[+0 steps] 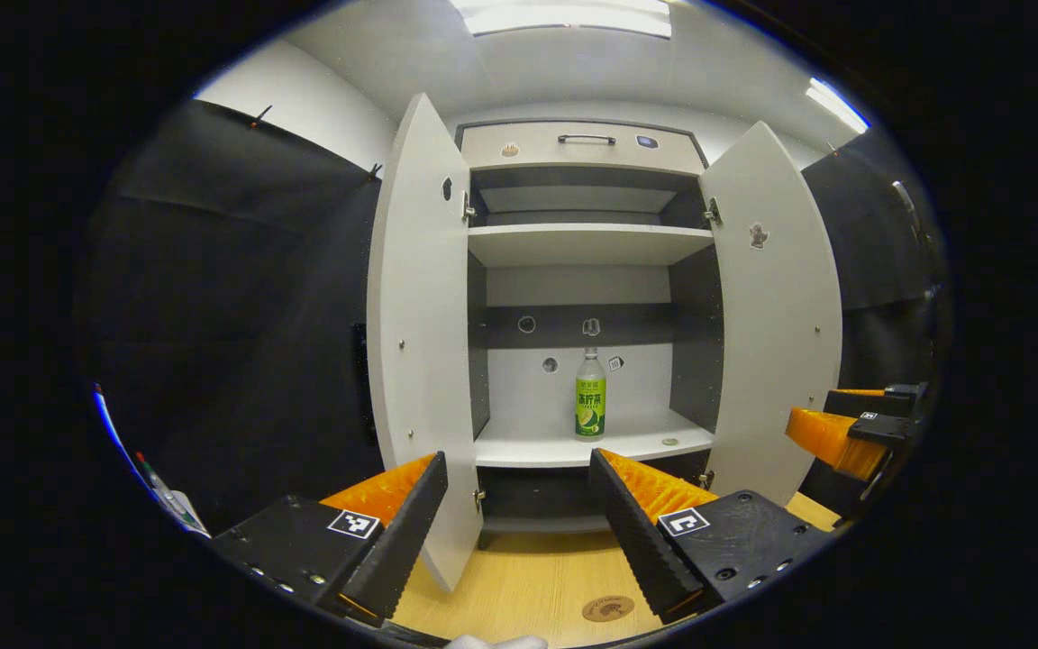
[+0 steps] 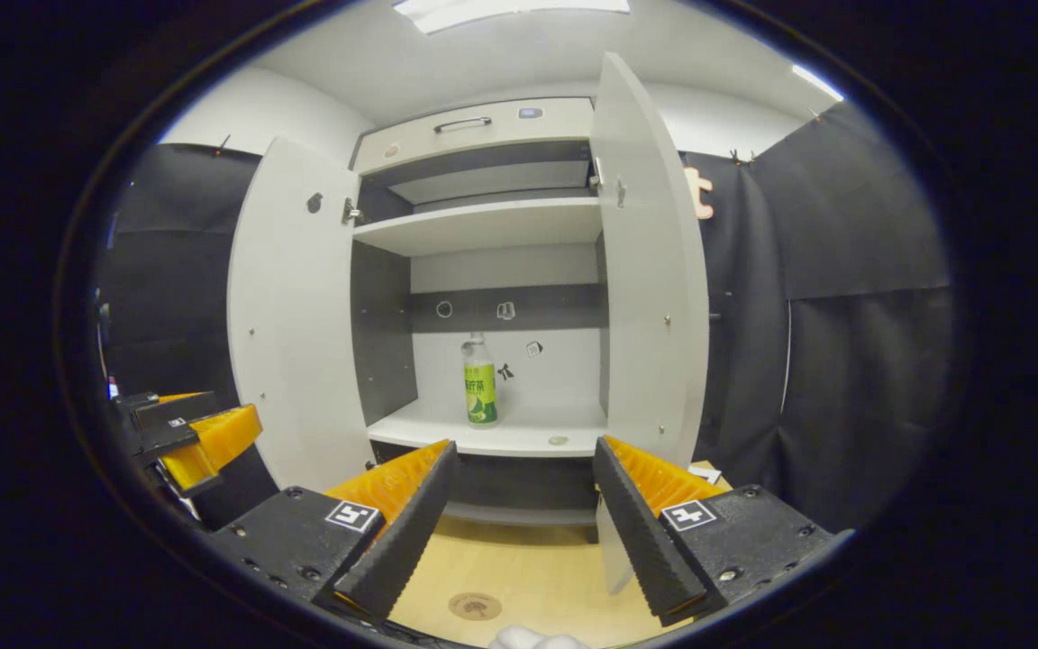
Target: Grasp the bottle in the cabinet with the left hand and place it on the coaster, then close the right door with the right hand and the left door with the left hand.
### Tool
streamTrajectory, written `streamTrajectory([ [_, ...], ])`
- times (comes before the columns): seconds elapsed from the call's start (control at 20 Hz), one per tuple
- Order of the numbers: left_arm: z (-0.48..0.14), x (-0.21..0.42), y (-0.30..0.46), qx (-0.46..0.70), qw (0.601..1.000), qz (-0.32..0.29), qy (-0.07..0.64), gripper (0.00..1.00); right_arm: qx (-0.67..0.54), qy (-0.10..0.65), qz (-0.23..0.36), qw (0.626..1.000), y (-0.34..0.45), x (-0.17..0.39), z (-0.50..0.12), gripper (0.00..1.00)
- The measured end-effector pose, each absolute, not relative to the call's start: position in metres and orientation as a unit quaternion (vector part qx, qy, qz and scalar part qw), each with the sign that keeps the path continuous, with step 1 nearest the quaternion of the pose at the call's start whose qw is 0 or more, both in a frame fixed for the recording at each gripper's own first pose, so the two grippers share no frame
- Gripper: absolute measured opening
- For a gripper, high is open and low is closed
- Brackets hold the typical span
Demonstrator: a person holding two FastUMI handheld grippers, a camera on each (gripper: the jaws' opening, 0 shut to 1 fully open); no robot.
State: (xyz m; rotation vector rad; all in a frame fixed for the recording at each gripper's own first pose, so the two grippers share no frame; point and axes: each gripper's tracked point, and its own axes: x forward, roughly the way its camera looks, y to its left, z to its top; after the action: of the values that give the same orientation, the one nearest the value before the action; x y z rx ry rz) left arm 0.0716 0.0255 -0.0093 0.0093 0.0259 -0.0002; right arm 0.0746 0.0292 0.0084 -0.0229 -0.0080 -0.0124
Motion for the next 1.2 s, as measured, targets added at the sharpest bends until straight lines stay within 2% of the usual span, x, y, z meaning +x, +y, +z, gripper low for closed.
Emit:
streamTrajectory([
  [0.4, -0.024, 0.149, 0.001, -0.012, 0.999, -0.038, 0.02, 0.96, -0.016, 0.012, -0.02, 1.0, 0.027, 0.085, 0.003, 0.99],
  [0.9, -0.012, 0.314, -0.064, -0.016, 0.997, -0.072, -0.013, 0.96, -0.017, 0.012, -0.028, 0.999, 0.025, 0.096, 0.021, 0.99],
  [1.2, -0.04, 0.404, -0.1, -0.012, 0.998, -0.069, -0.001, 0.96, -0.028, 0.023, -0.029, 0.999, 0.028, 0.107, 0.016, 0.99],
])
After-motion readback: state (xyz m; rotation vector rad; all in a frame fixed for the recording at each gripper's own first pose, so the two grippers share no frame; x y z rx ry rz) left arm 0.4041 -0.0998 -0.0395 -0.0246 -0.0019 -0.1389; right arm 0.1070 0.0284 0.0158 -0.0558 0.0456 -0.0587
